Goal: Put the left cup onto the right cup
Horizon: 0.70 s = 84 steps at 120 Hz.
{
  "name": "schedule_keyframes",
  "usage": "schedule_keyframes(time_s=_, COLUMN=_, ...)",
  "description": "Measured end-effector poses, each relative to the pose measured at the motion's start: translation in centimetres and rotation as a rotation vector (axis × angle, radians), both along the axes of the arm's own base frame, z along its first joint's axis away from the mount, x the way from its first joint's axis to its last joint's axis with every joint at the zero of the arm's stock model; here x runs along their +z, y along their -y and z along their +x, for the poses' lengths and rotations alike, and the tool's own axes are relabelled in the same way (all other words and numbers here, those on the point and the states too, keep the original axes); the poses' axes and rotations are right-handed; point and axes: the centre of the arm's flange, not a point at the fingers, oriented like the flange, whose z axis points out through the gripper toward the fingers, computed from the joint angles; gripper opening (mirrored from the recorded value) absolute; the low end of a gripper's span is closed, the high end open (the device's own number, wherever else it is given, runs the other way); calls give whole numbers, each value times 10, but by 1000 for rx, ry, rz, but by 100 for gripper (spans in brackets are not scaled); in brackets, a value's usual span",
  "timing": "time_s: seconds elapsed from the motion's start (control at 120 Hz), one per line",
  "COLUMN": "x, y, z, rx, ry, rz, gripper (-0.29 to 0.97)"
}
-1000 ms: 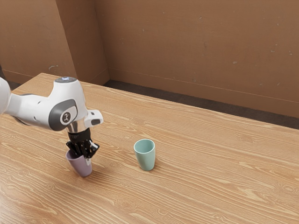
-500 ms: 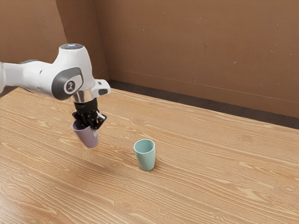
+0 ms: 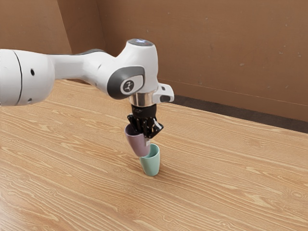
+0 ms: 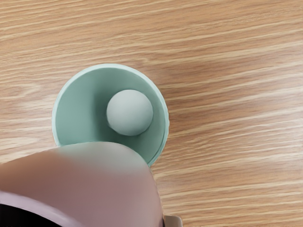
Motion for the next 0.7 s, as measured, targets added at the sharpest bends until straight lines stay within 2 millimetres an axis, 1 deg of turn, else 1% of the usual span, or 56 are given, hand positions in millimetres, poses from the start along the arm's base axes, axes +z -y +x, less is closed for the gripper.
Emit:
schedule_keyframes(time_s=0.108, x=1, y=1, z=-1, rx=6, ry=-5, rz=2, gripper=-10)
schedule_keyframes(time_s=0.192, x=4, y=3, z=2, rx=9, ry=2, rz=2, gripper=-10)
schedule_keyframes(time_s=0.342, x=7, y=6, z=20, rx=12, ry=25, rz=11, gripper=-10)
schedule_keyframes(time_s=0.517, x=-12, y=5, z=33, rx=19, ry=7, rz=28, gripper=-10)
schedule_keyframes(time_s=0.7, x=-18, y=0, z=36, rx=30, ry=2, rz=33, gripper=-10)
